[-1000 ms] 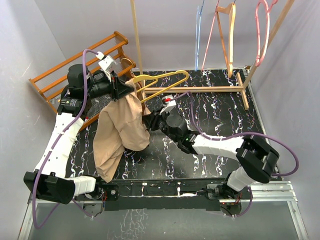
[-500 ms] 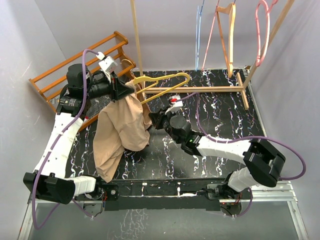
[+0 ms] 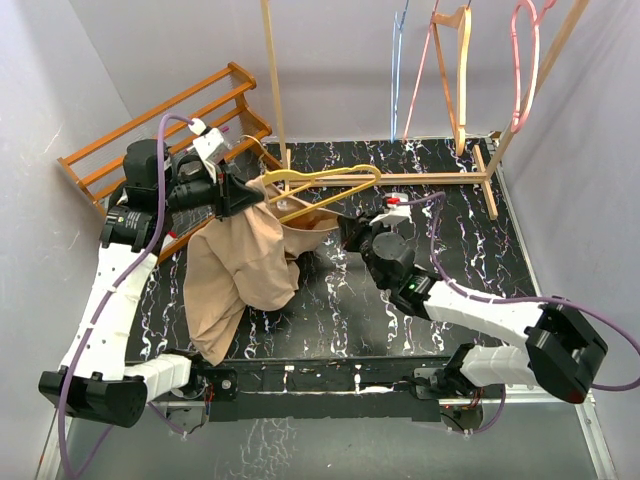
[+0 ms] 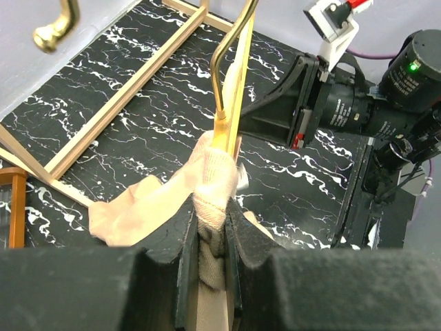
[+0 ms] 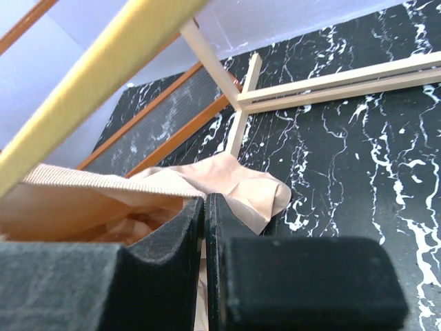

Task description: Place the t-shirt on the hanger

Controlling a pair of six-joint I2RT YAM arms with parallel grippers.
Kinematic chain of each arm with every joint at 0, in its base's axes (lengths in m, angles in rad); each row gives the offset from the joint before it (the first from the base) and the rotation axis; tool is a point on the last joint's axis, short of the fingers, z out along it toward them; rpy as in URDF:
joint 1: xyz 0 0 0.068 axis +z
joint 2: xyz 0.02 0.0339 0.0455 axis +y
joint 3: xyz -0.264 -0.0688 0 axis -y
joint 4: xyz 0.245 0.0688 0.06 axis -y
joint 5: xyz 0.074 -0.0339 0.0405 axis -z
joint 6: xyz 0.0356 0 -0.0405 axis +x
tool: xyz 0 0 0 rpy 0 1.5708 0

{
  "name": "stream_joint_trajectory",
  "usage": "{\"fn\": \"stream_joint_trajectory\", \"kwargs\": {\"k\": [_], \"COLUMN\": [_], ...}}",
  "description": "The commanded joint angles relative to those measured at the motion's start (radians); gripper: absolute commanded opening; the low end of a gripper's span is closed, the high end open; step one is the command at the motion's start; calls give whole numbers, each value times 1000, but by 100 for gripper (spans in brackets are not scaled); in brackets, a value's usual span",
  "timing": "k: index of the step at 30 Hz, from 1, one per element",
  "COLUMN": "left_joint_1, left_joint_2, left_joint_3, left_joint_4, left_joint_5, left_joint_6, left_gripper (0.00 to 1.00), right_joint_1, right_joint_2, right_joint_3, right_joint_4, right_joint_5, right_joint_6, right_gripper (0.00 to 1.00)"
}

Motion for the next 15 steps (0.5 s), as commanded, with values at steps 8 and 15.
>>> {"fn": "stream_joint_trajectory", "kwargs": {"k": [8, 15], "left_joint_1": [11, 11], "left_joint_2": [-90, -132], "left_joint_3": [-75, -129], "left_joint_4": [-77, -44], "left_joint_5": [-7, -33], "left_joint_6": [169, 173], "left_gripper": [0, 0], "right_joint_1": [-27, -58], "right_joint_2": [-108, -156], "right_joint_3": [-4, -9], "right_joint_4": [10, -24], "right_joint_5": [209, 248], "right_joint_6": [-75, -102], "right_gripper": [8, 8]}}
